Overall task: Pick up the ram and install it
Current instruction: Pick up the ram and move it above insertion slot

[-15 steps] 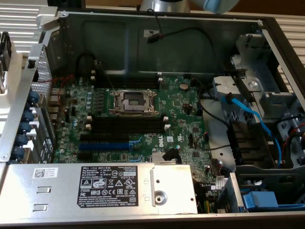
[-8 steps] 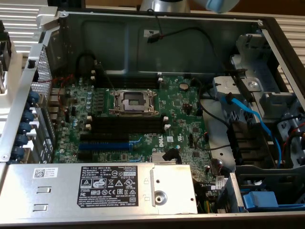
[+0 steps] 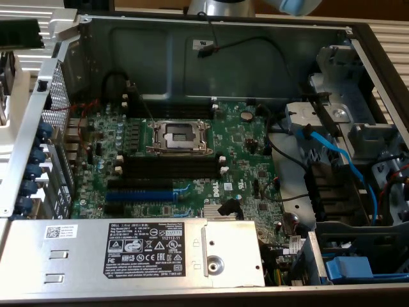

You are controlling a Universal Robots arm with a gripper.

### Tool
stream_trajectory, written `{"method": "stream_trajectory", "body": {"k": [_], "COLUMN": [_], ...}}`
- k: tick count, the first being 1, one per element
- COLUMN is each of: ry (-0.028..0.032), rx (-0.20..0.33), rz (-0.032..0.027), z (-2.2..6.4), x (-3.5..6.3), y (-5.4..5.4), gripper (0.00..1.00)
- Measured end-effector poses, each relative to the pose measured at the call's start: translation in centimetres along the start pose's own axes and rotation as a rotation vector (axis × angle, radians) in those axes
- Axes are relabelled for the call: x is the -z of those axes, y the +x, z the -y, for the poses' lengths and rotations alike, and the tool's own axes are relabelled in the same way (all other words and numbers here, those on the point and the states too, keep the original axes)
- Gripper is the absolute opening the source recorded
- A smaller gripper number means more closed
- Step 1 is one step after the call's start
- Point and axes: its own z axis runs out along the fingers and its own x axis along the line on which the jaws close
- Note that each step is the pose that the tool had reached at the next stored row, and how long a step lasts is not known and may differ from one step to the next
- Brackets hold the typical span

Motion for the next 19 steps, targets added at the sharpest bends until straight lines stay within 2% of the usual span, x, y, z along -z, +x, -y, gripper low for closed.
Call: {"method": "stream_trajectory", "body": {"k": [1, 2, 19], "ry": [0.0001, 0.0002, 0.0013], "rx": [0.0, 0.0, 0.0], "rz": [0.0005, 0.0015, 0.0087], "z": [0.44, 1.31, 8.87], "x": [0.04, 0.12, 0.43], "y": [0.1, 0.3, 2.0], "gripper": [0.12, 0.12, 0.12]}}
